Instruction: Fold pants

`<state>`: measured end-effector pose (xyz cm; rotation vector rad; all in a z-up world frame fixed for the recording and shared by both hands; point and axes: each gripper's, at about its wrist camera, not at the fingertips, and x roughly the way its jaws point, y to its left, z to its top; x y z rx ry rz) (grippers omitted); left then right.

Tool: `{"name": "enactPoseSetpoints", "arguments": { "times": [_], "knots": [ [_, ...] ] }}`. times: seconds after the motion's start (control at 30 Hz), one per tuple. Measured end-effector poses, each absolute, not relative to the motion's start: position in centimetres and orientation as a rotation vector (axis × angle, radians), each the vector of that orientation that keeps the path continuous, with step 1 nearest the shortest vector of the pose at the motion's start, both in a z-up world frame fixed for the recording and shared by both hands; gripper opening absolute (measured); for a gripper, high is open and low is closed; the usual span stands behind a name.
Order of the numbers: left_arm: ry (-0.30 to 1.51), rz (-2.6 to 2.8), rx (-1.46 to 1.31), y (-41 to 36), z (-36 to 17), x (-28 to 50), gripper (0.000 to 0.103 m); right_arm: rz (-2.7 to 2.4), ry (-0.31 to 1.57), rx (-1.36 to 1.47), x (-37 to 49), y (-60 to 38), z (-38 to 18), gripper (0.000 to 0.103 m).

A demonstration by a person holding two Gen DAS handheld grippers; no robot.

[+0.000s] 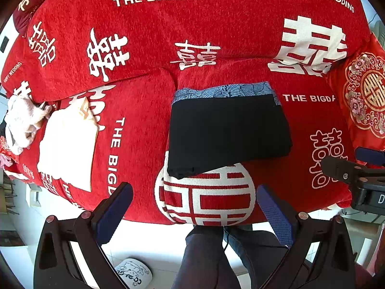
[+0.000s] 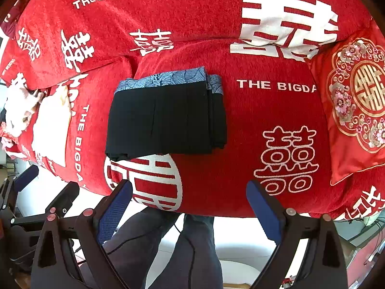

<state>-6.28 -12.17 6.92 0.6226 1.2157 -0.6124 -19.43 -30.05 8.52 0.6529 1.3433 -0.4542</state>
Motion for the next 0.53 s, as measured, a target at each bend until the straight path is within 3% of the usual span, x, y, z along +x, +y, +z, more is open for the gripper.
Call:
{"name": "enactPoseSetpoints", "arguments": {
  "times": [0.53],
  "knots": [
    [1.212, -0.623, 0.613, -12.38, 6.93, -6.48, 0.103, -0.449, 1.352, 0.646, -19.36, -29.69, 8.33, 0.097]
  ]
}}
